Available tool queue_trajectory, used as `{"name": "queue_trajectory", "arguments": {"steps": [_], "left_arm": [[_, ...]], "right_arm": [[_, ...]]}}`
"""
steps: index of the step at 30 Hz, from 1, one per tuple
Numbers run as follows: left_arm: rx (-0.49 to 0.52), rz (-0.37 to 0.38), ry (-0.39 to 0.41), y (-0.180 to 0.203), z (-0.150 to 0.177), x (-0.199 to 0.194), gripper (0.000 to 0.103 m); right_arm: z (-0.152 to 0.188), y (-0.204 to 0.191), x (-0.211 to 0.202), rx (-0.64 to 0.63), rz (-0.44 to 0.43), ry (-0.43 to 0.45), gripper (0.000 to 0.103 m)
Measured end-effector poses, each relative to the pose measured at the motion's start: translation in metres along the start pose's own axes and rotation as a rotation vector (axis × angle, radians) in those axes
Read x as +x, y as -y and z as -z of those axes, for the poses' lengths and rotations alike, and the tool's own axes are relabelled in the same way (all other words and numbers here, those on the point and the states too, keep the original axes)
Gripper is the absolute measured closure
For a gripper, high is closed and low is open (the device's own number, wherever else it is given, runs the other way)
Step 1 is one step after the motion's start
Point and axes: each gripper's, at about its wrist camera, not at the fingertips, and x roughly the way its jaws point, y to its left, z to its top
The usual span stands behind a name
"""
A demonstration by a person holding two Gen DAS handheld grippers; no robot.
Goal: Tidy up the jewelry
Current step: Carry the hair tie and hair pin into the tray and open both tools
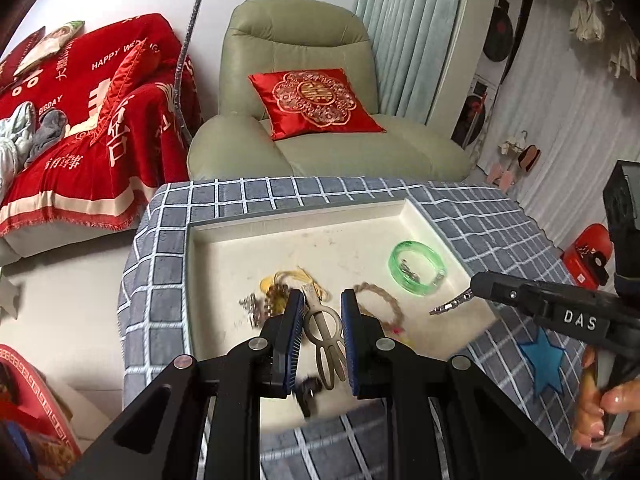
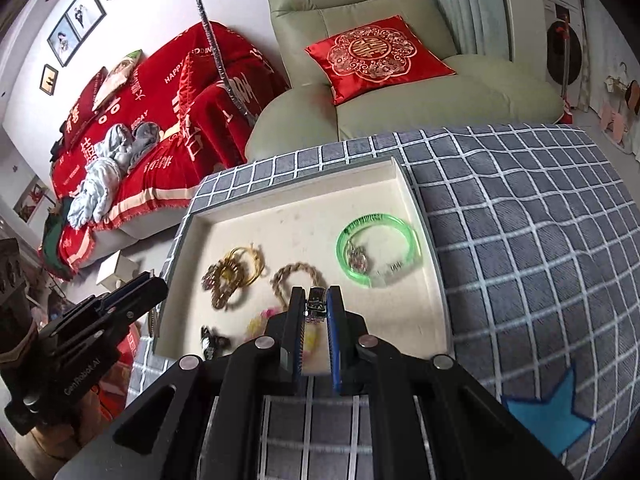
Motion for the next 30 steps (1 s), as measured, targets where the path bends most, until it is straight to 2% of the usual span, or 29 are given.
{"name": "queue_trajectory", "arguments": {"steps": [8,15,27,30], "left_arm": [[0.012,-0.023,-0.032,0.006,0.000,0.039,0.068],[0.040,-0.057,-0.088,0.008,0.008,0.061,0.067],[0.085,-0.108,-0.130,0.014,0.014,0.069,0.067],[0.090,-0.120,-0.128,0.014,0.016,0.069,0.067]], "right_arm": [[-0.004,0.011,0.037,0.022,0.001,-0.006,0.091],[0.008,0.019,0.043,0.020,0.006,-0.024,0.091],[0.024,0.019,0.053,-0.031,0.033,-0.115,0.087],[0.024,0.021,0.057,-0.024,0.035,-0.130,0.082]]}}
